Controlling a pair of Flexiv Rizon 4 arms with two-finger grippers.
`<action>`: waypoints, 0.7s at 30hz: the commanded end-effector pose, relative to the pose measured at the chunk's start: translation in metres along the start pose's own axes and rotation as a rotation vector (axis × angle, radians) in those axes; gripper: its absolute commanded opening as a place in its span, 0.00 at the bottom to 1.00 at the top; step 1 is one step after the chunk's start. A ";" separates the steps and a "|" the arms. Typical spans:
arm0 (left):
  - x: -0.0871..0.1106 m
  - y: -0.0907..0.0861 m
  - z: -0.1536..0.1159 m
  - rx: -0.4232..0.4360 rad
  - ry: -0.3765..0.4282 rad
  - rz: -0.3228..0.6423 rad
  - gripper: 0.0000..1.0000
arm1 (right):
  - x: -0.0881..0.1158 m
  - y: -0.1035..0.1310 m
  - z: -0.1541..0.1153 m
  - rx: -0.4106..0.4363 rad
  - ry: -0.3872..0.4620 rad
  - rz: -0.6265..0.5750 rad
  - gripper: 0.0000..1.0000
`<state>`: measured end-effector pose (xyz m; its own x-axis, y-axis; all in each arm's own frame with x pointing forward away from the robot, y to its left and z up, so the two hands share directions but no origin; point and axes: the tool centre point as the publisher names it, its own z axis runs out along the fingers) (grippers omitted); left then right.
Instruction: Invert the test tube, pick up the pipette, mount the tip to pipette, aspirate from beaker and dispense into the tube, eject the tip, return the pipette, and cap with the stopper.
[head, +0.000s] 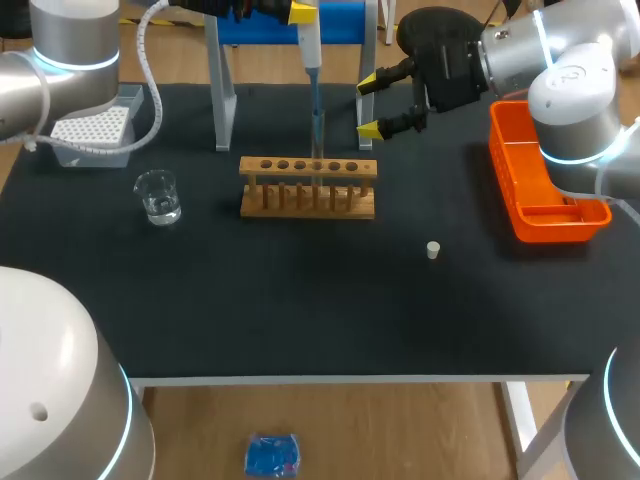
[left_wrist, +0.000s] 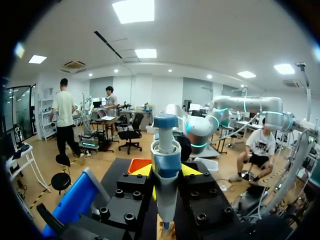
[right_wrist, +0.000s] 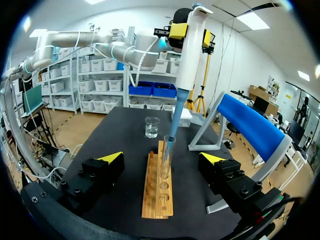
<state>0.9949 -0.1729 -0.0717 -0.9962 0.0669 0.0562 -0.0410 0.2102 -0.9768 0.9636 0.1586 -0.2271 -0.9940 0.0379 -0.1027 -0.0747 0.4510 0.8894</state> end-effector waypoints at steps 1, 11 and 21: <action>-0.001 0.001 0.001 0.001 -0.001 0.000 0.00 | 0.000 -0.001 0.000 -0.001 -0.001 -0.001 1.00; -0.001 0.001 0.001 -0.003 0.001 0.001 0.00 | 0.000 -0.001 0.000 -0.001 -0.001 -0.001 1.00; -0.001 0.001 0.001 -0.013 -0.017 0.016 0.00 | 0.000 -0.001 0.000 -0.001 -0.001 -0.001 1.00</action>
<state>0.9975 -0.1728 -0.0741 -0.9974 0.0608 0.0397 -0.0256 0.2169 -0.9759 0.9636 0.1586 -0.2271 -0.9940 0.0379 -0.1027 -0.0747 0.4510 0.8894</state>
